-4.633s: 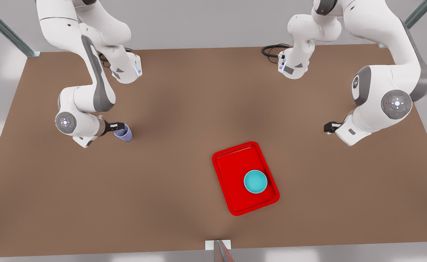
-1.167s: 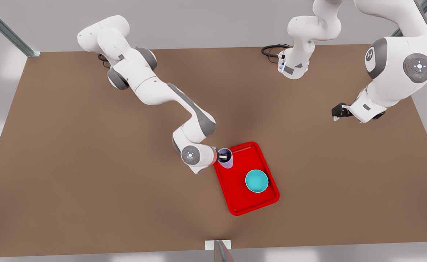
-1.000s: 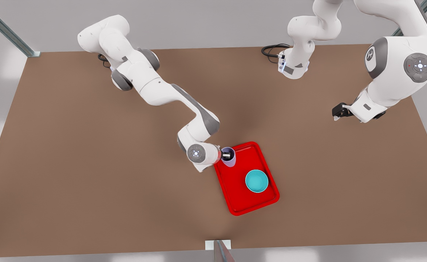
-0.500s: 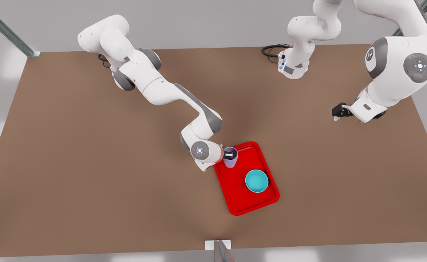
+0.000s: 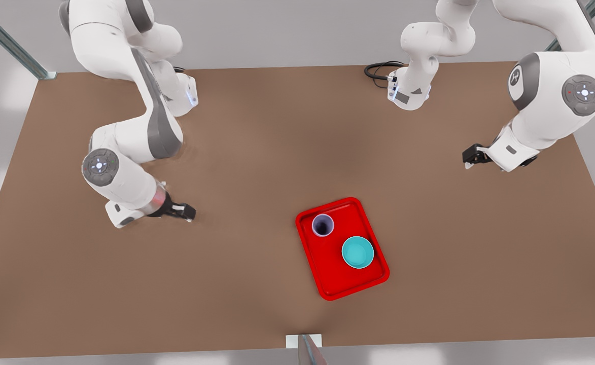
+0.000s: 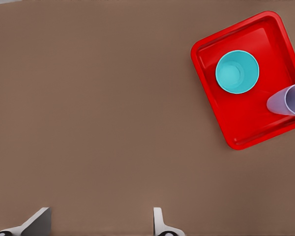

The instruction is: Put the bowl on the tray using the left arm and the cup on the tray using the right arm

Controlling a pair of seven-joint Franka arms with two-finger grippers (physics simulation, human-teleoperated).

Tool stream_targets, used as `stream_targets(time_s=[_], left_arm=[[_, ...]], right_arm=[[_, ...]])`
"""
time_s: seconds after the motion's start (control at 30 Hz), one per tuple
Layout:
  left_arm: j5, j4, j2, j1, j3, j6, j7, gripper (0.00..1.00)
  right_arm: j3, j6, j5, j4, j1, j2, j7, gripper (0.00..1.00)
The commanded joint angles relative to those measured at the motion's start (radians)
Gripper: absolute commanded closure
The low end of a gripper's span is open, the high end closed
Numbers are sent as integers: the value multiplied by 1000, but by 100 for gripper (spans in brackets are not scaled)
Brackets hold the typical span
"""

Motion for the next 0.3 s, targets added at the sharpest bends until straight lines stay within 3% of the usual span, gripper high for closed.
stream_targets(time_s=[0.0, 0.03, 0.07, 0.27], left_arm=[[6, 1, 0, -1, 0, 2, 1, 0], [7, 1, 0, -1, 0, 5, 1, 0], [7, 1, 0, -1, 0, 6, -9, 0], [9, 40, 29, -1, 0, -6, -12, 0]], right_arm=[[-2, -11, -13, -47, -23, -46, -65, 0], [-29, -73, -16, -131, -95, -124, -194, 0], [-64, -176, -16, -96, -106, -149, -213, 0], [-66, -287, -16, 106, -127, -18, -290, 0]])
